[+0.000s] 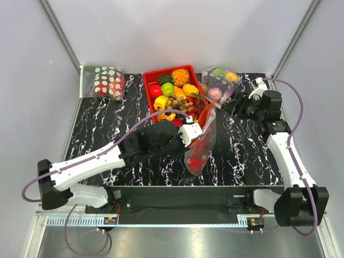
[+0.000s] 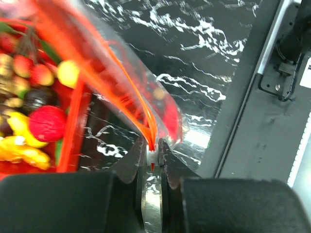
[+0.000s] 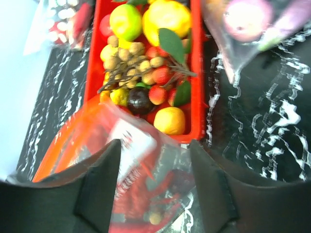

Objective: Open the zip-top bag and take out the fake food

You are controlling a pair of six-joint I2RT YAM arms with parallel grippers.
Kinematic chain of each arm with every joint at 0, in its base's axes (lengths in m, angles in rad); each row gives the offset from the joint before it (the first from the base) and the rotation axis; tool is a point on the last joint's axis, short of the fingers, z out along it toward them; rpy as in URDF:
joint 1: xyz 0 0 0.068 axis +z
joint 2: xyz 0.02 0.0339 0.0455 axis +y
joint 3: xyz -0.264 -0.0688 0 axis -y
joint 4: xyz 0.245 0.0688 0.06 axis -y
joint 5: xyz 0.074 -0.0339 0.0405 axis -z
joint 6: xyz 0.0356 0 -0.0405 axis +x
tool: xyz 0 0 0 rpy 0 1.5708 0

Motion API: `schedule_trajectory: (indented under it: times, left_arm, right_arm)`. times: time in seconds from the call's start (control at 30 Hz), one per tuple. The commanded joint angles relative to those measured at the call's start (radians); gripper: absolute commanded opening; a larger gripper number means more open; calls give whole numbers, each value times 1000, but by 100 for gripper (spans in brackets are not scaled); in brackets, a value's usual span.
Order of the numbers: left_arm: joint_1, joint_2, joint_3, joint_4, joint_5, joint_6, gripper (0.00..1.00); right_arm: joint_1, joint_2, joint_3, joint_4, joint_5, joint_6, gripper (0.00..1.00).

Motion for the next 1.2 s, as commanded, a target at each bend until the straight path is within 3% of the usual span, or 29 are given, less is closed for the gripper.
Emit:
schedule_trajectory:
  times: [0.0, 0.13, 0.27, 0.4, 0.67, 1.17]
  left_arm:
    - [-7, 50, 35, 23, 49, -60, 0]
    - [-7, 69, 41, 43, 62, -71, 0]
    - [-7, 79, 47, 50, 73, -74, 0]
    - [-7, 88, 44, 52, 66, -71, 0]
    - [-7, 96, 39, 46, 50, -66, 0]
    - [-7, 87, 33, 38, 39, -63, 0]
  right_arm:
    - [-9, -78, -3, -41, 77, 61, 67]
    - [-9, -186, -60, -71, 79, 121, 69]
    - [-5, -241, -118, -55, -21, 210, 69]
    - [34, -269, -114, -95, -30, 206, 69]
    - [303, -200, -48, -117, 54, 175, 68]
    - [531, -26, 36, -161, 93, 114, 66]
